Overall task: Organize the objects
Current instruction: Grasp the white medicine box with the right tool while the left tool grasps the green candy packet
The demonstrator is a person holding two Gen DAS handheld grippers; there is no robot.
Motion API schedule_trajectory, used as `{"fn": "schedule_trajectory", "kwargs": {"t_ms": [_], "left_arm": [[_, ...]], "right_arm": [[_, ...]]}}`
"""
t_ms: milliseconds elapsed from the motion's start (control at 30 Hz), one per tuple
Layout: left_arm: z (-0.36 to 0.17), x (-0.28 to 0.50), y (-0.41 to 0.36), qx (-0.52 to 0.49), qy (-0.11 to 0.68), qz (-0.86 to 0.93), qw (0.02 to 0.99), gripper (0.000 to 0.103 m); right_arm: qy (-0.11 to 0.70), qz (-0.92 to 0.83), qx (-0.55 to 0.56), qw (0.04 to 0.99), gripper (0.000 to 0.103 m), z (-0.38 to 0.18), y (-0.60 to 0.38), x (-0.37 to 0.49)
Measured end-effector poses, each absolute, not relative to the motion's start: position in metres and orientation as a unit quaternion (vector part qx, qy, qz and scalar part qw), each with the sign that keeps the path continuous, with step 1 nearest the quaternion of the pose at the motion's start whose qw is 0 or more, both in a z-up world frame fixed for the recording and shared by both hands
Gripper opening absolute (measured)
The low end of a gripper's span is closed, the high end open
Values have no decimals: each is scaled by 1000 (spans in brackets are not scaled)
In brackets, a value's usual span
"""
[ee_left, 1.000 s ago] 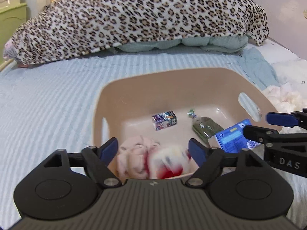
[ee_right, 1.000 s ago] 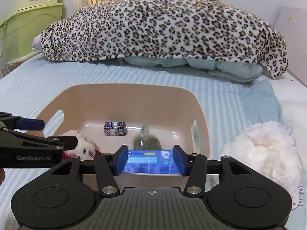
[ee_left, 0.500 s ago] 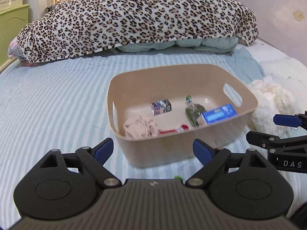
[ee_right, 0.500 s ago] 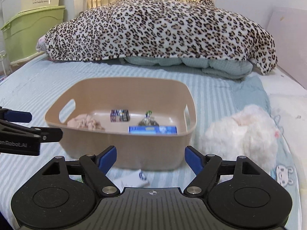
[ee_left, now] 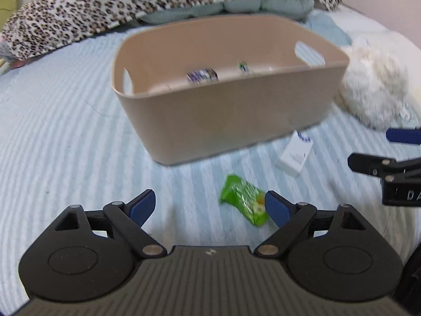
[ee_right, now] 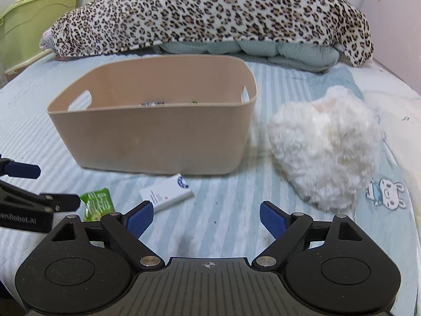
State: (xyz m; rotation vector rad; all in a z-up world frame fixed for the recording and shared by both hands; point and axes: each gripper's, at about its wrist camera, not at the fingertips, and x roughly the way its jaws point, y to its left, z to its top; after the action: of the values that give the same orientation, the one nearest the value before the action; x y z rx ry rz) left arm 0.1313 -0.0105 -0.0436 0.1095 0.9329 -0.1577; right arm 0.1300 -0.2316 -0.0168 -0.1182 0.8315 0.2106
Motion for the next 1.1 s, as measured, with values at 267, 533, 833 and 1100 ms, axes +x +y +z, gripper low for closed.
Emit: {"fn": "schedule_trajectory", "kwargs": {"t_ms": [267, 533, 833, 1100], "left_arm": [[-74, 138, -18, 61, 465, -85, 879, 90], [-83, 149, -14, 60, 456, -83, 884, 90], [-87, 156, -4, 39, 437, -93, 894, 76], [-84, 162, 2, 27, 436, -110, 893, 42]], "right_arm": [[417, 106, -65, 900, 95, -39, -230, 136], [434, 122, -77, 889, 96, -61, -220, 155], [433, 146, -96, 884, 96, -78, -202, 172], [428, 160, -85, 885, 96, -83, -191, 184]]}}
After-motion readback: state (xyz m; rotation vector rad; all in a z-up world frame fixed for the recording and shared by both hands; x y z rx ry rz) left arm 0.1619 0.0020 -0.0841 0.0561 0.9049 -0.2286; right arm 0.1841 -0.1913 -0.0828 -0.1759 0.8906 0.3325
